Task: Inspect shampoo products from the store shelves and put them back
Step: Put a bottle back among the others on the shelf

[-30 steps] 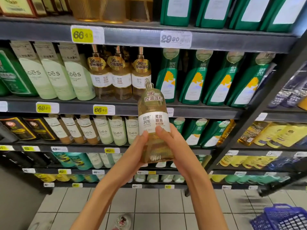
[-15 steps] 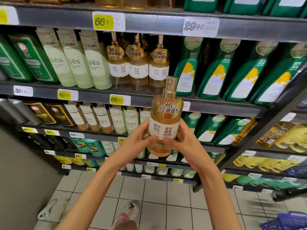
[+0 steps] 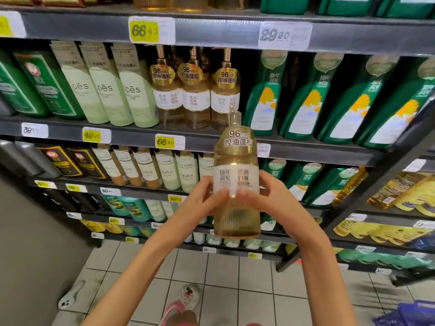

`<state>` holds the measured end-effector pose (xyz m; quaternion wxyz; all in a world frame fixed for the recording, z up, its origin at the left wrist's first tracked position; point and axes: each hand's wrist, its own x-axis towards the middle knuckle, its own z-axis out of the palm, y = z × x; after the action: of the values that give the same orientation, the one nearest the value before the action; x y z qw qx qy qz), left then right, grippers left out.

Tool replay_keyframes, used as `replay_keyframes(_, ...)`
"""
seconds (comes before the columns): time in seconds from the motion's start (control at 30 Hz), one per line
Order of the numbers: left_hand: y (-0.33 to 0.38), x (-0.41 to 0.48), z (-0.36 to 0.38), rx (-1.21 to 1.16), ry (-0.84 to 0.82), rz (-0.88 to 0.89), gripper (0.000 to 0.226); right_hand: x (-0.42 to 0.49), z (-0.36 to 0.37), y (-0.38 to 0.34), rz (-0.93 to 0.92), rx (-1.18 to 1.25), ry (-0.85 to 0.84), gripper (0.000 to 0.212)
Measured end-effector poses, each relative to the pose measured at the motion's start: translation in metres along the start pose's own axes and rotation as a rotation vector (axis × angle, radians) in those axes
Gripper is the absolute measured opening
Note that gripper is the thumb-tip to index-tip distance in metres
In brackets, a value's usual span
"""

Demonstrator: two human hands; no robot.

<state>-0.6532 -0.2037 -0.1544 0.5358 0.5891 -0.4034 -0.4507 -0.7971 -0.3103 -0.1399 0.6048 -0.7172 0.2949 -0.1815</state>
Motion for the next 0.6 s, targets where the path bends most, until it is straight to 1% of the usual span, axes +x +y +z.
replay_keyframes(0.03,0.000,-0.001,0.004,-0.067,0.000,-0.054,0.066,0.001,0.003,-0.004,0.055,0.009,0.003,0.072)
replay_keyframes(0.07,0.001,-0.002,0.007,-0.125,-0.013,-0.090,0.066,0.001,0.005,-0.007,0.111,0.026,0.002,0.074)
replay_keyframes(0.1,0.004,-0.003,0.009,-0.170,-0.035,-0.119,0.063,0.002,0.008,-0.009,0.162,0.051,-0.003,0.073)
replay_keyframes(0.2,0.011,-0.006,0.012,-0.235,-0.081,-0.185,0.060,0.001,0.009,-0.012,0.246,0.116,-0.003,0.047)
replay_keyframes(0.23,0.012,-0.006,0.012,-0.232,-0.076,-0.185,0.059,0.001,0.008,-0.011,0.249,0.115,-0.003,0.045)
replay_keyframes(0.27,0.010,-0.006,0.012,-0.221,-0.056,-0.174,0.056,0.001,0.008,-0.010,0.242,0.103,-0.008,0.047)
replay_keyframes(0.33,0.010,-0.006,0.012,-0.211,0.026,-0.134,0.052,0.000,0.008,-0.009,0.176,0.064,-0.036,0.054)
replay_keyframes(0.4,0.010,-0.007,0.012,-0.171,0.113,-0.059,0.054,-0.002,0.010,-0.011,0.067,0.054,-0.075,0.057)
replay_keyframes(0.43,0.011,-0.007,0.011,-0.131,0.143,-0.012,0.055,-0.003,0.012,-0.013,0.023,0.052,-0.086,0.063)
replay_keyframes(0.5,0.017,-0.007,0.008,-0.064,0.185,0.069,0.052,-0.001,0.013,-0.019,-0.050,0.061,-0.077,0.074)
replay_keyframes(0.6,0.036,-0.004,0.003,-0.056,0.193,0.169,0.046,0.006,0.011,-0.037,-0.166,0.080,-0.046,0.075)
